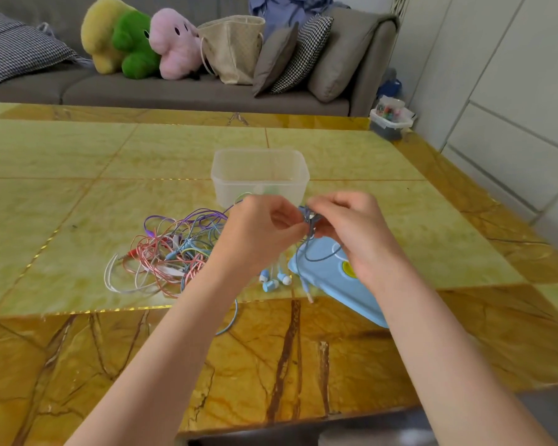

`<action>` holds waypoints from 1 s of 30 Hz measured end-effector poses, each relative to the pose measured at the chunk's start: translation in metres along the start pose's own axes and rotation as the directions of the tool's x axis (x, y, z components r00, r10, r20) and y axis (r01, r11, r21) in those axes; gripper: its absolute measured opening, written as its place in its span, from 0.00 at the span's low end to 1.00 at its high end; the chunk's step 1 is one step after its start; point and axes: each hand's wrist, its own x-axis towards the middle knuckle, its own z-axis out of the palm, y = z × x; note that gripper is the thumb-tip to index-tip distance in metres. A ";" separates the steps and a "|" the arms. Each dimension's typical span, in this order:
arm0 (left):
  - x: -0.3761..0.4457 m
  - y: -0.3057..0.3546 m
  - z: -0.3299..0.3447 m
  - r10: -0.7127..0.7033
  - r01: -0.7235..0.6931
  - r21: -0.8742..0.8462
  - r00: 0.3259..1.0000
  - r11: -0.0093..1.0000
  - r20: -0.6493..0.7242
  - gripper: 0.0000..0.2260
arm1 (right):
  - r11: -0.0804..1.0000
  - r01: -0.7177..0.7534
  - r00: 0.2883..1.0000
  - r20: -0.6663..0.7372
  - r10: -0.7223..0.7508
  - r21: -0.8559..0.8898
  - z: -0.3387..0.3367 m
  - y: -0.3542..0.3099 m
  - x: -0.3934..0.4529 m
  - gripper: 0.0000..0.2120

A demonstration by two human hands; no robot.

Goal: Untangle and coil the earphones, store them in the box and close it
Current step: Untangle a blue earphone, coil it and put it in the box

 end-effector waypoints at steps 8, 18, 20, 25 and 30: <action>-0.001 0.004 -0.002 0.088 -0.074 0.176 0.993 0.982 -0.073 0.08 | 0.999 0.008 0.999 0.039 -0.010 0.047 0.002 -0.004 -0.004 0.06; 0.001 0.016 -0.008 0.093 -0.185 -0.357 0.961 0.915 -0.261 0.09 | 0.703 -0.332 0.934 0.117 0.337 0.629 -0.004 -0.004 0.009 0.08; 0.002 0.015 -0.017 -0.063 -0.077 -0.688 0.982 0.722 -0.176 0.09 | 0.643 -0.300 0.941 0.108 0.320 0.704 -0.009 -0.002 0.011 0.08; 0.002 0.007 -0.025 -0.229 0.158 -0.652 0.973 0.742 -0.026 0.09 | 0.731 -0.204 0.972 0.044 0.233 0.651 -0.016 -0.003 0.011 0.09; -0.005 0.010 -0.025 -0.185 0.199 -0.128 0.976 0.972 0.112 0.08 | 0.990 0.144 0.968 -0.206 -0.142 -0.008 -0.019 -0.003 0.010 0.09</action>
